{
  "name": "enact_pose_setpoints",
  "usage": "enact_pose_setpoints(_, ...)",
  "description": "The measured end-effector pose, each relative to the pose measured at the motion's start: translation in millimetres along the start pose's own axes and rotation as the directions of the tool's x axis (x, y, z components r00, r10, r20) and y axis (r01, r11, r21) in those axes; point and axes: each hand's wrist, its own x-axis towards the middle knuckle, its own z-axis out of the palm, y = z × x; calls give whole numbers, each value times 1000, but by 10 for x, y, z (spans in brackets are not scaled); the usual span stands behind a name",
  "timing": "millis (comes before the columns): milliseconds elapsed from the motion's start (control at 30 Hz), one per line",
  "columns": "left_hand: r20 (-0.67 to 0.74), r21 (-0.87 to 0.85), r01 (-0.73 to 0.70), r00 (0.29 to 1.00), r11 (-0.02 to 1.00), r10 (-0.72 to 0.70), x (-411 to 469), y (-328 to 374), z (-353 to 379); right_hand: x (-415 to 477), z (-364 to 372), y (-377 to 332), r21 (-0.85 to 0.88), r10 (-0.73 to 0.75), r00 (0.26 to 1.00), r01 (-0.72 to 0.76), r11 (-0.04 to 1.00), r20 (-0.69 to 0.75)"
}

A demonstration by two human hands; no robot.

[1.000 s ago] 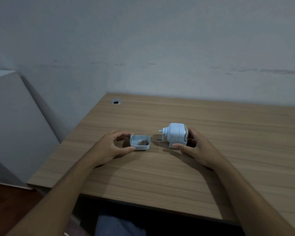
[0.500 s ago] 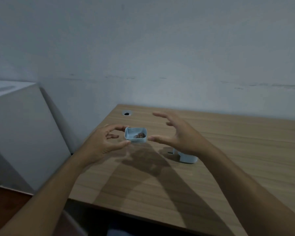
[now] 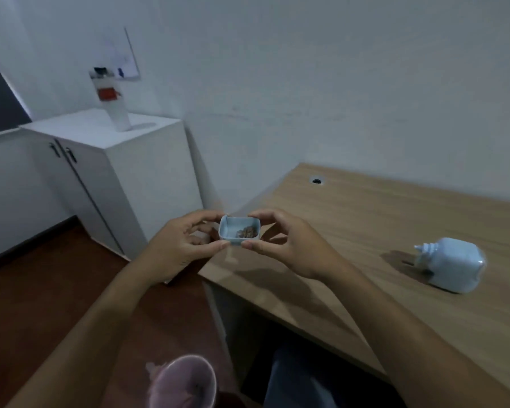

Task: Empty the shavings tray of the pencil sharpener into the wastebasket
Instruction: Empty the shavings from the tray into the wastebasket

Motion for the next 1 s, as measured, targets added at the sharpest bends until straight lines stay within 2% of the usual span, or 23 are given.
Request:
enact_pose_setpoints(100,-24,-40,70,997,997,-71,-343,-203,-260,45,395,-118,63,-14,999,11,998,45)
enact_pose_setpoints(267,-100,-90,138,984,986,-146,-941,-583,-637,27,1152,-282,301,-16,997,-8,954,77)
enact_pose_setpoints(367,-137,-88,169,974,982,-180,-1265,-823,-726,-3,1589,-302,339,-45,994,8,941,99)
enact_pose_setpoints(467,-168,-121,226,955,967,-244,-1598,-1117,-777,-62,1976,-258,344,-52,982,-12,939,179)
enact_pose_setpoints(567,-163,-129,296,935,946,-315,-1872,-1371,-713,-133,2319,-136,320,-9,963,-81,944,270)
enact_pose_setpoints(767,-176,-286,427,856,858,-486,-2330,-2098,-360,-348,2951,283,319,103,915,-239,917,389)
enact_pose_setpoints(900,-167,-363,510,788,780,-593,-2529,-2419,-97,-511,3318,589,404,165,882,-359,841,442)
enact_pose_setpoints(1000,-157,-340,592,731,731,-664,-2654,-2602,60,-655,3520,739,420,239,840,-465,780,487)
